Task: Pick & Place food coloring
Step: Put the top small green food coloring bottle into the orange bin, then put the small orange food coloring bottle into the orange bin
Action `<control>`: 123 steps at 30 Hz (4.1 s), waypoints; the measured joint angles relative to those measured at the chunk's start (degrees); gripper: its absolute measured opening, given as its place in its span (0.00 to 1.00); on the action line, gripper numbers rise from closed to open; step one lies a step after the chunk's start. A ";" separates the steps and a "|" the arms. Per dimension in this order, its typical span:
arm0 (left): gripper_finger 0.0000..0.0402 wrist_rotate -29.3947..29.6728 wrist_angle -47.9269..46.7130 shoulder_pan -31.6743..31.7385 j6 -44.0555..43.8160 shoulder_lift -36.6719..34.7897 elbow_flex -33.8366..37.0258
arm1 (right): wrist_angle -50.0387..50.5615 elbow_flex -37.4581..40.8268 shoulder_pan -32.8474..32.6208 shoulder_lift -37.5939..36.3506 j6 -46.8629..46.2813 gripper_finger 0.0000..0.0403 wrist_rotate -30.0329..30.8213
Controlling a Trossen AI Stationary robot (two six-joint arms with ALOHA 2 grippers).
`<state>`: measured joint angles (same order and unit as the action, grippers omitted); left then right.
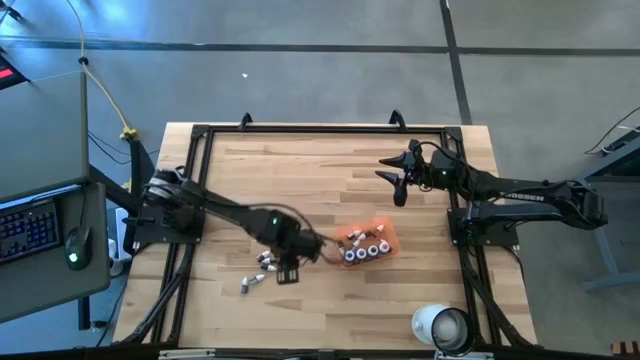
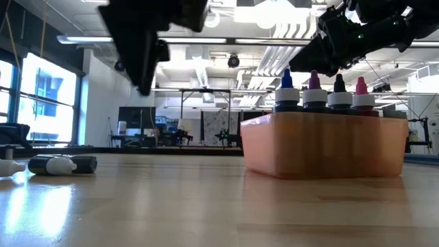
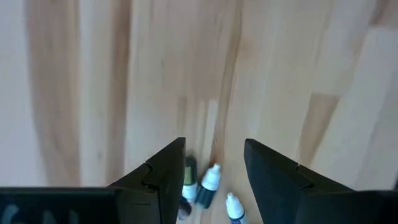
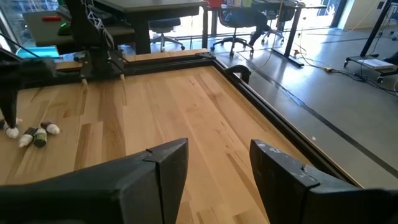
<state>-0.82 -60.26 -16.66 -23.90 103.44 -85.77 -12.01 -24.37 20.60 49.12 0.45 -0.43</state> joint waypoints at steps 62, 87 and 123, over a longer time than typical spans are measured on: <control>0.16 9.48 40.37 7.43 9.00 0.09 4.28 | -0.15 0.00 0.00 0.00 1.05 0.41 0.00; 0.26 -3.69 52.12 12.91 21.12 13.49 4.47 | 0.78 -0.01 0.00 -0.02 2.99 0.41 0.02; 0.35 3.93 -19.19 5.05 7.61 1.24 -16.99 | 3.00 -0.01 -0.01 -0.02 2.34 0.41 -0.92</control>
<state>3.12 -79.45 -11.61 -16.29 104.68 -102.76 -9.01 -24.38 20.59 49.10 2.79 -1.35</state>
